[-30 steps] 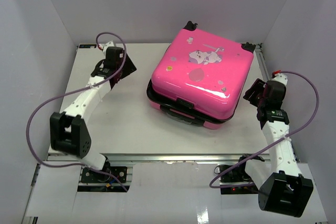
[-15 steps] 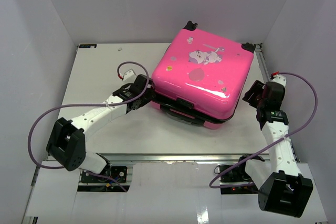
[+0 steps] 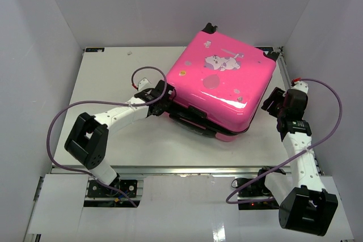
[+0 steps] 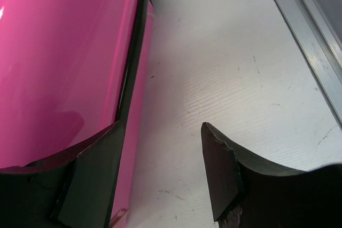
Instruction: Pack the luggage
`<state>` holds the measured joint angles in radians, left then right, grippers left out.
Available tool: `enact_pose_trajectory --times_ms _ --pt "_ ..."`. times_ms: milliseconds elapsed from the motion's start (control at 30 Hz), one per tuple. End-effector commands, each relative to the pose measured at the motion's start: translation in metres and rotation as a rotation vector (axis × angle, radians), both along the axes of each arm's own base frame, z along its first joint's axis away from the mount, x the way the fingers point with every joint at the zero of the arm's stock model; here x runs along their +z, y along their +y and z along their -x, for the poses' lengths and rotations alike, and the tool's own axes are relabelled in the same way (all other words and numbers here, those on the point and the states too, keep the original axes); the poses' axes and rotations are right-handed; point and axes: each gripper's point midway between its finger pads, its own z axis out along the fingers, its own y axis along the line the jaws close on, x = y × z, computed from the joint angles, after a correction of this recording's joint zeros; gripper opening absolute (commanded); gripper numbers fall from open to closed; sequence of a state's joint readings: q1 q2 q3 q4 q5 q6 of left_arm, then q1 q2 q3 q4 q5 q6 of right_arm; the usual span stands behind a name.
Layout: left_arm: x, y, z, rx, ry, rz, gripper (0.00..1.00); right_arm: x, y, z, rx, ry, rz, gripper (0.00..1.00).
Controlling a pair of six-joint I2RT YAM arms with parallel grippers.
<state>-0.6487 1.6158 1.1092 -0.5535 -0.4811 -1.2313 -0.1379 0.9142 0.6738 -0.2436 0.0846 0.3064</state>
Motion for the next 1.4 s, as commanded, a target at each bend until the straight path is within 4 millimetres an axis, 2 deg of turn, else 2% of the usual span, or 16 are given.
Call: enact_pose_trajectory --times_ms 0,133,200,233,267,333,400,433,567,733,833,1000,1233,1367 --pt "0.003 0.065 -0.042 0.055 -0.027 -0.128 0.0 0.015 0.002 0.0 0.018 -0.071 0.003 0.67" --pt "0.015 0.153 -0.088 0.15 -0.042 -0.169 0.0 0.019 0.013 -0.001 0.049 -0.119 -0.04 0.68" --pt "0.021 0.181 -0.109 0.143 -0.056 -0.147 0.01 0.021 0.013 -0.002 0.043 -0.134 -0.054 0.68" --pt "0.026 0.187 -0.12 0.133 -0.071 -0.107 0.12 0.024 0.013 -0.004 0.04 -0.141 -0.058 0.68" --pt "0.035 0.19 -0.134 0.072 -0.103 -0.077 0.48 0.026 0.013 -0.007 0.035 -0.143 -0.06 0.68" --pt "0.047 0.182 -0.145 -0.022 -0.165 -0.032 0.67 0.029 0.011 -0.012 0.029 -0.145 -0.061 0.68" --pt "0.058 0.154 -0.145 -0.194 -0.235 0.031 0.88 0.028 0.01 -0.018 0.021 -0.135 -0.069 0.68" --pt "0.069 0.147 -0.15 -0.246 -0.301 0.037 0.96 0.032 0.01 -0.021 0.018 -0.142 -0.074 0.67" --pt "0.081 0.128 -0.137 -0.337 -0.35 0.075 0.96 0.025 0.017 -0.033 0.052 -0.125 -0.109 0.58" --pt "0.074 0.128 -0.114 -0.326 -0.35 0.087 0.94 0.01 0.019 -0.046 0.077 -0.105 -0.118 0.59" --pt "0.059 0.123 -0.098 -0.37 -0.344 0.091 0.93 0.02 0.022 -0.063 0.105 -0.135 -0.13 0.6" --pt "0.041 0.124 -0.087 -0.376 -0.312 0.076 0.93 0.029 0.026 -0.09 0.128 -0.137 -0.139 0.6" --pt "0.035 0.111 -0.078 -0.42 -0.345 0.104 0.94 0.048 0.038 -0.124 0.188 -0.179 -0.126 0.6" --pt "0.029 0.107 -0.076 -0.436 -0.33 0.109 0.94 0.044 0.048 -0.131 0.223 -0.174 -0.128 0.6"
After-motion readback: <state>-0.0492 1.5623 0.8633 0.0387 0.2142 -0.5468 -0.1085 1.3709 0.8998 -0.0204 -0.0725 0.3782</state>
